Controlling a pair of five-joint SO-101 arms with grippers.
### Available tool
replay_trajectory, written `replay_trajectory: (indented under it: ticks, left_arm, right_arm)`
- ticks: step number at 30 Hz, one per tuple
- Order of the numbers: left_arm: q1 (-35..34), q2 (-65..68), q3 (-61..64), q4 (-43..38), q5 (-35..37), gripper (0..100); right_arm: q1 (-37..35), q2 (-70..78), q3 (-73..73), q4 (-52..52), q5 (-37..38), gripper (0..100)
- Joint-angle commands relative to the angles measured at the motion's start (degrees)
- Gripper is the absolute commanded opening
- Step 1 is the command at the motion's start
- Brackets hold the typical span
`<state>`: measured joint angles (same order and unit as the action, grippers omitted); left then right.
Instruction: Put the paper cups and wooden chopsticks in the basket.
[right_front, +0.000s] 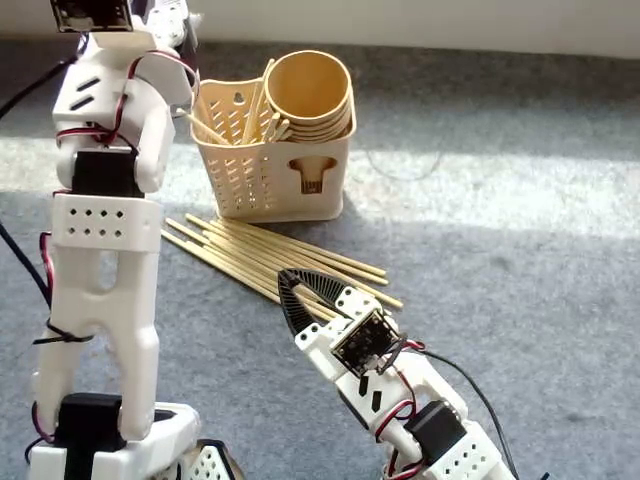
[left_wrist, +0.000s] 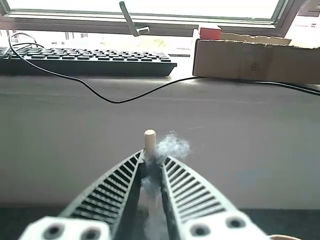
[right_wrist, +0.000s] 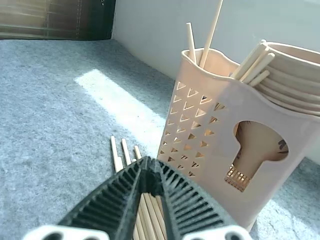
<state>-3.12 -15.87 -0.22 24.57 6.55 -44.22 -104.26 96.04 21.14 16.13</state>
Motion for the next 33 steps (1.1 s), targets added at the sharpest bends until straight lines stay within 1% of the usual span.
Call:
replay_trajectory:
  ticks: [1,5,23,28,30,33]
  left_arm:
    - [1.27,-1.19,-0.31,-0.79,-0.18,8]
    - [1.27,-1.36,-0.84,1.67,-0.18,10]
    - [1.19,-1.89,-0.84,1.85,-0.26,10]
    - [0.92,-1.89,-1.71,2.11,-0.35,6]
    - [-0.31,-1.89,-3.74,5.36,-0.35,6]
    - [-0.92,-1.63,-8.57,13.1,0.0,6]
  right_arm:
    - [-0.57,-0.57,5.32,0.4,0.53,0.5]
    - [-0.57,-0.57,5.32,0.4,0.53,0.5]
    - [-0.57,-0.57,5.32,0.4,0.53,0.5]
    - [-0.57,-0.57,5.32,0.4,0.53,0.5]
    - [-0.4,-0.57,5.32,0.4,0.53,0.5]
    - [-0.31,-0.57,5.32,0.4,0.53,0.5]
